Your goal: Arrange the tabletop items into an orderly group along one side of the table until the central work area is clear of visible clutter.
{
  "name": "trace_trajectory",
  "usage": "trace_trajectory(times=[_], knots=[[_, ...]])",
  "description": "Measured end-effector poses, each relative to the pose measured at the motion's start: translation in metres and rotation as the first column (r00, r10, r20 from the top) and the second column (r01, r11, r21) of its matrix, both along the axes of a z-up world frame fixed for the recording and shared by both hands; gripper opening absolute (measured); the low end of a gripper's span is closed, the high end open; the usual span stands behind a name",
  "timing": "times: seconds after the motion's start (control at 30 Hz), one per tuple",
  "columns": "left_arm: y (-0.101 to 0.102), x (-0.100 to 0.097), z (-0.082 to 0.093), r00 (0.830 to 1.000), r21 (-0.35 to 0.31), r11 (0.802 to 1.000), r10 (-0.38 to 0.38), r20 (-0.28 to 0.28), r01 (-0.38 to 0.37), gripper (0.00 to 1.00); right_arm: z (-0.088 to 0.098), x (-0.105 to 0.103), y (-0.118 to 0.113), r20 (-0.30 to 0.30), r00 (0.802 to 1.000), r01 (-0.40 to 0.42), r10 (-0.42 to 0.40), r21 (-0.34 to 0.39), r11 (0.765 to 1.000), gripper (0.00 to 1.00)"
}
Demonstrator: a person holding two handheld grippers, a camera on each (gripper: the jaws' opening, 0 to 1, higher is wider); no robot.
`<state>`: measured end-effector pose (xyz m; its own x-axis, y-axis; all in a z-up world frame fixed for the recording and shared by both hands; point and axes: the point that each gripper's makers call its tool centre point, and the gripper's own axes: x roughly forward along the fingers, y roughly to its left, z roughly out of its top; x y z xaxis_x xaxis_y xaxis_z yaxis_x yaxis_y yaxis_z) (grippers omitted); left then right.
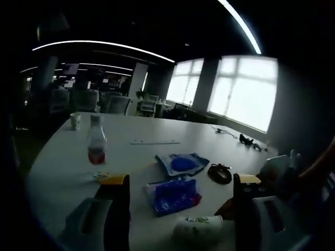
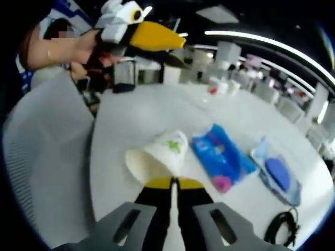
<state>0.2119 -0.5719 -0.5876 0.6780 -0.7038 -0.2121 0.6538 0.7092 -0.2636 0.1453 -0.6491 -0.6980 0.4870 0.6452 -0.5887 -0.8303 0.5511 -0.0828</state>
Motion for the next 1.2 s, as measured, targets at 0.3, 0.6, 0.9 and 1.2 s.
trace_trajectory(times=[0.3, 0.6, 0.9, 1.2], knots=[[0.003, -0.002, 0.001, 1.0, -0.012, 1.0, -0.014, 0.014, 0.015, 0.75, 0.02, 0.008, -0.011, -0.177, 0.97, 0.188, -0.168, 0.101, 0.977, 0.0], [0.006, -0.004, 0.006, 0.999, -0.038, 0.999, -0.034, 0.024, 0.035, 0.73, 0.035, 0.018, -0.031, -0.354, 0.88, 0.374, -0.316, 0.108, 0.921, 0.0], [-0.004, -0.017, -0.004, 0.993, 0.03, 0.994, -0.109, 0.039, 0.108, 0.72, 0.048, 0.017, -0.04, -0.465, 0.811, 0.437, -0.355, 0.079, 0.896, 0.0], [-0.023, -0.032, -0.013, 0.976, 0.107, 0.973, -0.213, 0.055, 0.206, 0.7, 0.069, 0.019, -0.043, -0.489, 0.802, 0.408, -0.343, 0.028, 0.913, 0.0]])
